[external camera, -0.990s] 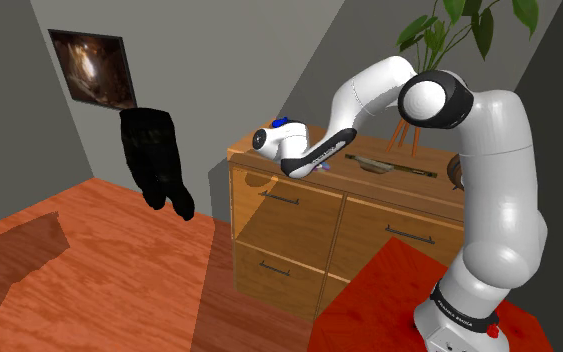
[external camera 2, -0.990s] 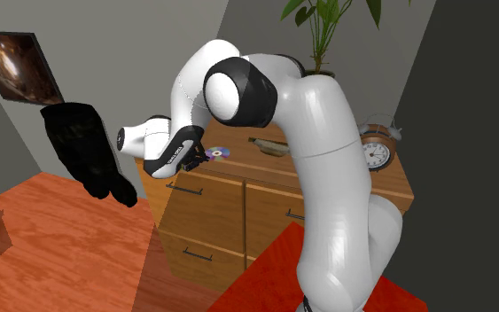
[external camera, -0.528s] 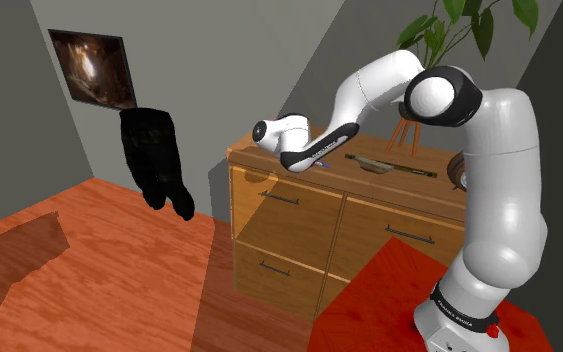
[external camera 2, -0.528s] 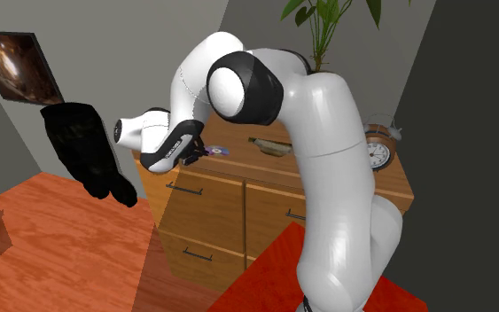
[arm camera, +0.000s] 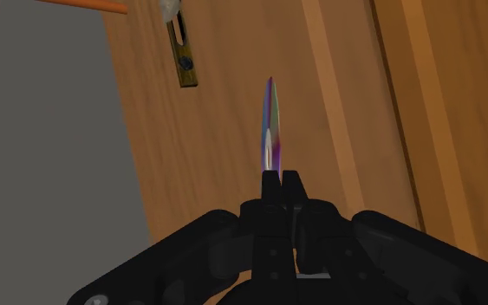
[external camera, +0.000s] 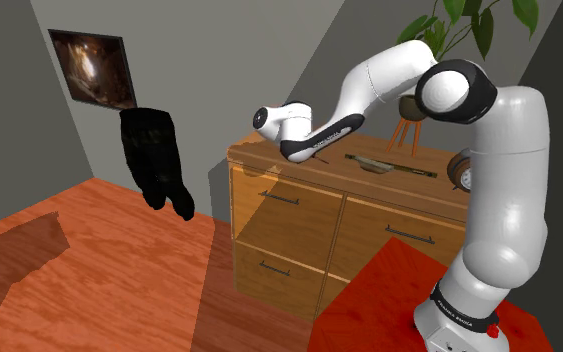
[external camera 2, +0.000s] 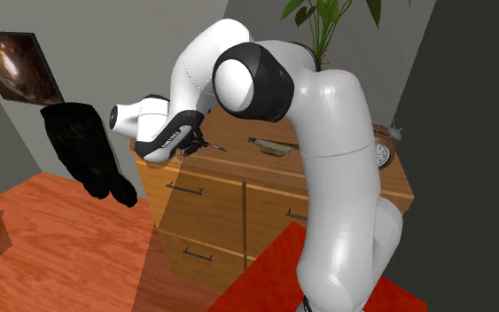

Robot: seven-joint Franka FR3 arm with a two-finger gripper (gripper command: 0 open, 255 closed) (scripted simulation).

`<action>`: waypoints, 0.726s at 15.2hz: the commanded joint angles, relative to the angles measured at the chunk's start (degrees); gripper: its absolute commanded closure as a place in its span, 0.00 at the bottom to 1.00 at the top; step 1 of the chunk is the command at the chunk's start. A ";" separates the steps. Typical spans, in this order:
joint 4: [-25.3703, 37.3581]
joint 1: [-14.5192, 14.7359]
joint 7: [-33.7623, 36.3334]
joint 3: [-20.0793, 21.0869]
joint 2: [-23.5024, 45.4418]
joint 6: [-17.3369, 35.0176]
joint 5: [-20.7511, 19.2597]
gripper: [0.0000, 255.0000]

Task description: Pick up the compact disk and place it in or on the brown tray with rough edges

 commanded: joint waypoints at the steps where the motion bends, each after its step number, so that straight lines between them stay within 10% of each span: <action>1: 0.53 0.04 -1.02 0.12 -0.67 -0.71 0.37 1.00; 11: -0.41 -0.72 -4.71 0.20 -5.42 -2.00 1.51 1.00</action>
